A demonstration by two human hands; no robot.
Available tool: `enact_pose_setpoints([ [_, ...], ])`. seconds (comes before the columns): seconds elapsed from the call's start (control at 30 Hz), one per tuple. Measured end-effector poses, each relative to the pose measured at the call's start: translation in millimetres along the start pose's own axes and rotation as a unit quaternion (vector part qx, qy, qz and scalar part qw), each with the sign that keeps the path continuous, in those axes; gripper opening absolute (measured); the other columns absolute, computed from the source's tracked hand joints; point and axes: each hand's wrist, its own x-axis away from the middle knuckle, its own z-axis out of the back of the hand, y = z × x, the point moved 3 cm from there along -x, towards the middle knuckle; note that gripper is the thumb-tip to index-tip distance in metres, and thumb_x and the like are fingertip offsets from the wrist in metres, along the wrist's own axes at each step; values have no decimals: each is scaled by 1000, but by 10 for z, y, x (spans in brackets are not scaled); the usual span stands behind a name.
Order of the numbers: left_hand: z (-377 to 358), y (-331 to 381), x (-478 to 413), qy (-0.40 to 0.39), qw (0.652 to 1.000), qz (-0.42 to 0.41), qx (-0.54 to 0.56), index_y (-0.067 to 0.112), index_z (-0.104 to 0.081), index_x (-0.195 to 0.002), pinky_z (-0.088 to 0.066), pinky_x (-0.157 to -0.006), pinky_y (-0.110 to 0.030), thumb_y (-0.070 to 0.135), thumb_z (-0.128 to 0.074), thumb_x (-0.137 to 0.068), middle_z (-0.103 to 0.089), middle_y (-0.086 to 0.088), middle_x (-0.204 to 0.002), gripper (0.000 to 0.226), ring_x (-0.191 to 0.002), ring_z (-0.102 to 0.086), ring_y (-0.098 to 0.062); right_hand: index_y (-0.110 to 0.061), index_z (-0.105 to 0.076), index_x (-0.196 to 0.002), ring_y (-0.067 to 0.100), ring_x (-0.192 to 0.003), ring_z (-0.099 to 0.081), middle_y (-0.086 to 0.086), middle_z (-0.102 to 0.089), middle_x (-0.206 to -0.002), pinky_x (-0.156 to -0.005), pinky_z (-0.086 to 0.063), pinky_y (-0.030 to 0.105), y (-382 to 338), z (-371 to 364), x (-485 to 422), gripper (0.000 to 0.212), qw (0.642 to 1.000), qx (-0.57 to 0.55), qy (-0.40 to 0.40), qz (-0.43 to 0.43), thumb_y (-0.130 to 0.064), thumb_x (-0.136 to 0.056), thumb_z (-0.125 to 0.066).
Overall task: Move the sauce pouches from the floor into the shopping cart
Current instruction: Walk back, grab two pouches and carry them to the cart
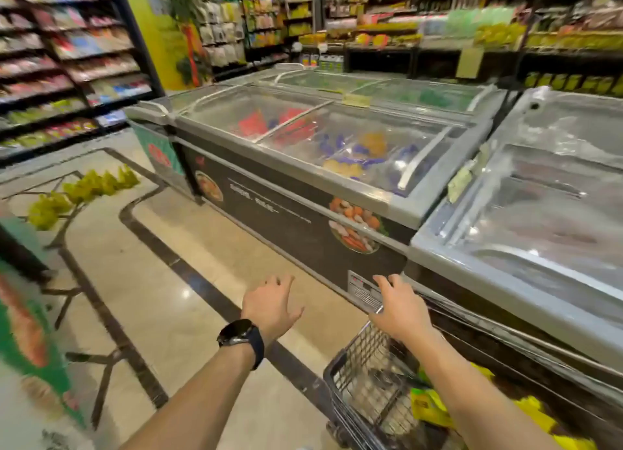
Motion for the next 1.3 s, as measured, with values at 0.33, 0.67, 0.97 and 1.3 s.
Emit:
enact_pose_setpoints([
  [0.33,463,-1776,985,52,971,233,-20,27,-33,-148,-49,-94,-41,60,-47,-93,-53,-6,-135,65,-118,-55,-28,-29,-25,-150,25,-133,-39,5,-34,-148,-103,-44,40,-2038,250,-269,77,972,37,-18,230,-37,-85,-66],
  [0.67,491,-3099,1316,64,942,328,-14,27,-34,-146,-47,-97,-42,60,-46,-93,-51,-5,-135,64,-120,-53,-27,-27,-25,-151,22,-133,-41,2,-38,-147,-104,-42,34,-3430,116,-413,75,944,54,-28,324,-37,-86,-62],
  [0.97,524,-3989,1175,78,939,334,2,27,-31,-148,-45,-101,-43,60,-44,-94,-50,-5,-137,64,-125,-50,-26,-27,-28,-147,22,-129,-44,1,-40,-142,-99,-45,35,-4483,-151,-751,71,940,53,-36,334,-37,-86,-63],
  [1.3,646,-5147,822,73,925,372,-7,27,-35,-145,-49,-94,-41,60,-47,-93,-55,-6,-133,63,-118,-55,-28,-24,-31,-147,28,-124,-47,5,-44,-137,-99,-47,40,-5862,-449,-1450,76,919,86,-39,384,-44,-80,-63],
])
